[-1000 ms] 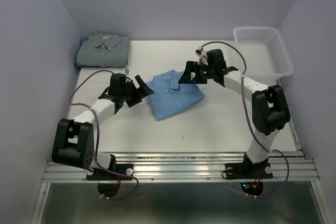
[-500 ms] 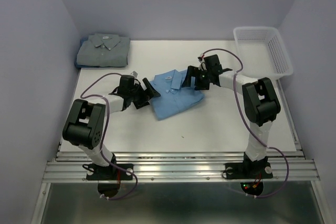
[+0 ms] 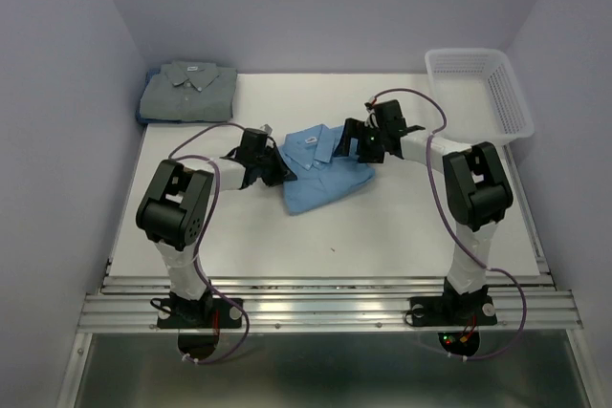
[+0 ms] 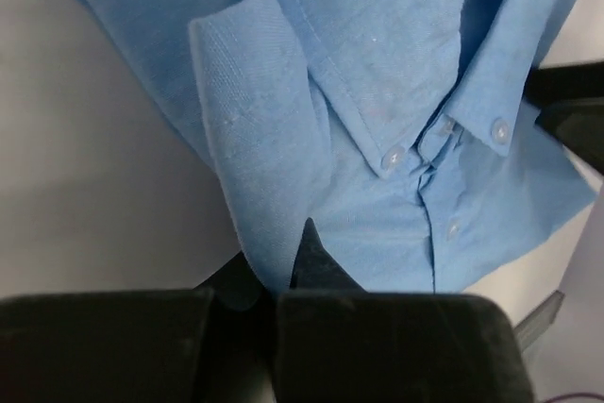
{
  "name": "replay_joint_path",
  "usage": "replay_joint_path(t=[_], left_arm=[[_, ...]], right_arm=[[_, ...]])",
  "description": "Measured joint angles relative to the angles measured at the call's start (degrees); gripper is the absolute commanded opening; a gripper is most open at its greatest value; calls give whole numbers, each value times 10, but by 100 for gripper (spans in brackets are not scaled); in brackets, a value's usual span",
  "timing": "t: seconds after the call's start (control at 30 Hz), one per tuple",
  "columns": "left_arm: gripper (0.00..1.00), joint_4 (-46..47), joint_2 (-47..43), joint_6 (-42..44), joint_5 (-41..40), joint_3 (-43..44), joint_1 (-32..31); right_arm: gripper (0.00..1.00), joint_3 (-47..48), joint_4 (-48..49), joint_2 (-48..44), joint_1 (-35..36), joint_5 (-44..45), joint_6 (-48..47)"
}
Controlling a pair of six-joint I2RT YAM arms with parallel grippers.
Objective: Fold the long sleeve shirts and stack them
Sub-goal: Neatly place the folded shirt to the corner
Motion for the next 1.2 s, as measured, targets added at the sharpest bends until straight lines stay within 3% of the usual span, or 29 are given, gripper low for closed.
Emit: replay_joint_path(t=[0.17,0.3,0.5,0.67,0.93,1.2], left_arm=[[0,-101,35,82,-49,131,-4],[0,-205,54,233,-110,272,-3],[0,-381,170,439,-184,598,21],[0,-495,254,554,-226,790,63],[0,-542,264,648,-276,811,140],[0,-537,264,659,-267,819,203]], right_arm=[[100,-30,-7,-30,0,25,-24],[100,-56,-36,-77,-1,85,-62],[100,-63,-46,-152,-4,179,-100],[100,-64,-50,-158,-4,210,-109],[100,-64,-52,-158,-4,242,-116],[100,-63,-54,-158,-4,254,-120]])
